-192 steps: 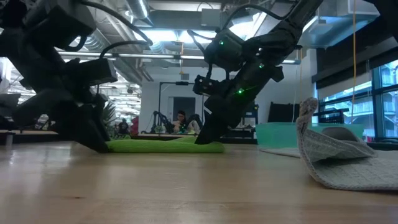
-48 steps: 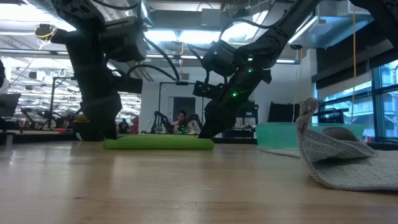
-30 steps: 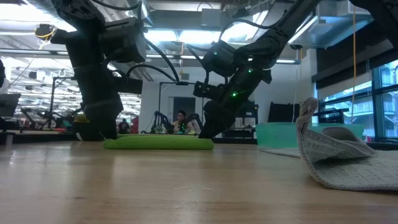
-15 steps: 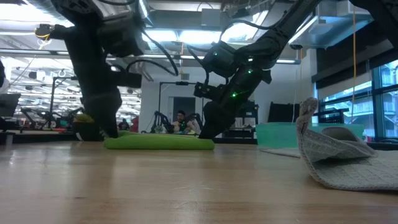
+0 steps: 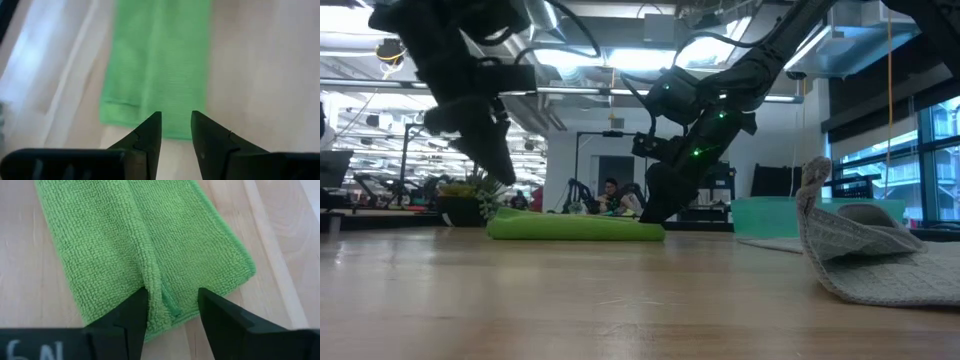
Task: Roll microfiber towels into tight, uniform cylinder then place into a basket
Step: Roll the green microfiber cloth
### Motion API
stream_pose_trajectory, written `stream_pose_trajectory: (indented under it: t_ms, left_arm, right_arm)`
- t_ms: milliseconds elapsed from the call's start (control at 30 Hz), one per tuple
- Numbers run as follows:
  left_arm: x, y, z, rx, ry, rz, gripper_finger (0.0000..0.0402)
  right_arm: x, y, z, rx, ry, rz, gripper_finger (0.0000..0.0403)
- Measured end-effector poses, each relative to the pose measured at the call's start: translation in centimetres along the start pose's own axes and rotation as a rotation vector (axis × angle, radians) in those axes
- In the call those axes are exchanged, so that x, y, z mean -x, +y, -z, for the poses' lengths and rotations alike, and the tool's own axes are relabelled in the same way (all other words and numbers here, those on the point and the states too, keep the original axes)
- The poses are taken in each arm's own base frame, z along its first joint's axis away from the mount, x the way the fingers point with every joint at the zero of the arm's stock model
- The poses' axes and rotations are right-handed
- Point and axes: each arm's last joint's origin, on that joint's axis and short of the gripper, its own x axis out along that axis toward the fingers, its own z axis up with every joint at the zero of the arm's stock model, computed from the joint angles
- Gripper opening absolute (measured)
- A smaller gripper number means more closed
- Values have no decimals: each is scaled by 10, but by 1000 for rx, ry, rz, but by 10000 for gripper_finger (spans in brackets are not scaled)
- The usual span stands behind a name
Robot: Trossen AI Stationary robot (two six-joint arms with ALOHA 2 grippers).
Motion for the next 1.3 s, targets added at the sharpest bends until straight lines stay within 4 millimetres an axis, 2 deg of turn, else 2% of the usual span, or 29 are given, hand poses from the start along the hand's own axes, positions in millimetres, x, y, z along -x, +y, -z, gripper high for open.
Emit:
stream_pose_trajectory:
  t_ms: [300,467,933,1033,1167,1300]
  left_arm:
    - [-17,-21,6,-138,-18,43,101]
    - [-23,-23,9,-179,20,31,102]
    - [-58,-30,21,-229,152,-64,95]
    - [-58,-31,21,-229,158,-63,74]
    - [-55,-30,20,-198,153,-38,14]
    - [-47,-27,13,-191,145,-26,6]
  right_arm:
    - [0,0,0,1,-5,-3,175]
    - [0,0,0,0,-5,-3,173]
    - [0,0,-1,1,-8,-3,172]
    - [0,1,-1,1,-8,-3,172]
    - [0,1,-1,1,-9,-3,172]
    - [0,1,-1,0,-9,-4,172]
